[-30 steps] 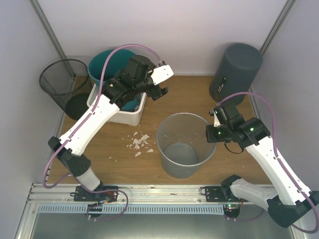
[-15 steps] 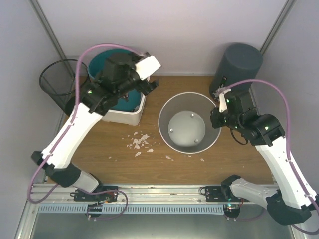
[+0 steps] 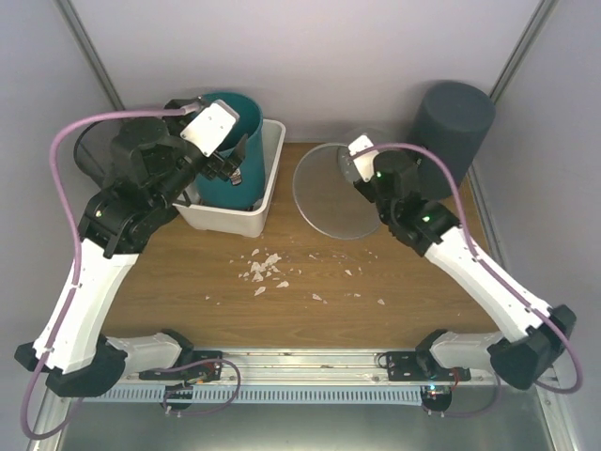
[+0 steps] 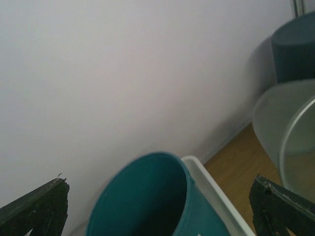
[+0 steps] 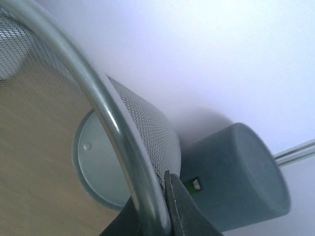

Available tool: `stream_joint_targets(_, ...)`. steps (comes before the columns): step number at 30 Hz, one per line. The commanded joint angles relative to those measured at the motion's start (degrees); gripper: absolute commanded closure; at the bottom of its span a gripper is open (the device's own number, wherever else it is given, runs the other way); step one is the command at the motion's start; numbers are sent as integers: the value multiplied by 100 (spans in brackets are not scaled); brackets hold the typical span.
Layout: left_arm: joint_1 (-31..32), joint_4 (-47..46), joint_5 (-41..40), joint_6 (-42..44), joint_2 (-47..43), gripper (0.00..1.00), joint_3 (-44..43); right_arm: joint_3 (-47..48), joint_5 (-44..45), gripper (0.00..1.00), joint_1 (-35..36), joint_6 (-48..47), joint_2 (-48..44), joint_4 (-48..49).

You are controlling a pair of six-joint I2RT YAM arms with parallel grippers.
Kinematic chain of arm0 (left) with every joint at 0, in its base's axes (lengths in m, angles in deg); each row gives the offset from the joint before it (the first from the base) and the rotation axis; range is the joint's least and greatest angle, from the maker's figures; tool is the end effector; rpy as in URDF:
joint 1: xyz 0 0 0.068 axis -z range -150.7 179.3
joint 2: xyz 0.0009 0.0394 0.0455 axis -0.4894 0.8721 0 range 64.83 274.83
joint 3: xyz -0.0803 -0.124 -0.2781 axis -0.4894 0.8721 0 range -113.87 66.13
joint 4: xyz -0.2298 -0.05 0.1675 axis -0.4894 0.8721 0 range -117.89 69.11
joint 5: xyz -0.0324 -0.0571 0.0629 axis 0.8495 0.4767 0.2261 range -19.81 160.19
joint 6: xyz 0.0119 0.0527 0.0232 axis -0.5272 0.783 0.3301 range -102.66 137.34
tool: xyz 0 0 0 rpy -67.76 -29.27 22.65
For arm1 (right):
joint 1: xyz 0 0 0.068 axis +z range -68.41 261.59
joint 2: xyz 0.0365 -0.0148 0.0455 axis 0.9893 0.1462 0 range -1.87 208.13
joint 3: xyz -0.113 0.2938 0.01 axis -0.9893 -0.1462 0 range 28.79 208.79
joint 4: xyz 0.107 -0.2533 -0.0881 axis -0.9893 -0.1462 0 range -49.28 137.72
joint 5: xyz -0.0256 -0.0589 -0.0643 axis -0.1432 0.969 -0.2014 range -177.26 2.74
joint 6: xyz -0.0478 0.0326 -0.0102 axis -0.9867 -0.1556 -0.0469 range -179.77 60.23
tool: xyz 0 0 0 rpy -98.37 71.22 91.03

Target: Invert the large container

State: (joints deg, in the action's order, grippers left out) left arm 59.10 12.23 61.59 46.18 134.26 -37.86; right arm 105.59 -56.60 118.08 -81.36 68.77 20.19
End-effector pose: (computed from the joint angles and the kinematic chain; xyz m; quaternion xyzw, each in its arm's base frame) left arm 0.1934 -0.1034 0.5948 0.3177 0.6686 0.0499 0.6705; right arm 0.2436 0.1532 0.4521 -0.2563 0.7688 -0.1460 0.5674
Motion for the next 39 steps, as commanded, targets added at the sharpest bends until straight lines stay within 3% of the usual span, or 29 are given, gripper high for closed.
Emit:
stream_joint_targets(1,-148,-81,9,-166,-140,1,433,-708,999,99,51,-2322,124,3639)
stream_joint_targets(4,-236,-174,74,-207,-352,1,787,-1291,1059,100,55,-3623,363,5472)
stream_joint_targets(10,-332,-381,148,-265,-574,1,1262,-2039,828,99,150,-5374,1250,7880)
stream_joint_targets(16,-370,-618,335,-317,-735,1,1688,-2529,546,99,316,-6832,2363,10689)
stream_joint_targets(22,-395,-832,559,-353,-764,1,1953,-2447,208,100,402,-7981,3749,13199)
stream_joint_targets(29,-444,-1178,709,-349,-810,1,2309,-2196,150,100,369,-7867,4501,13524)
stream_joint_targets(39,-557,-1636,1033,-343,-745,1,2806,-1096,-171,99,43,-7976,5445,13528)
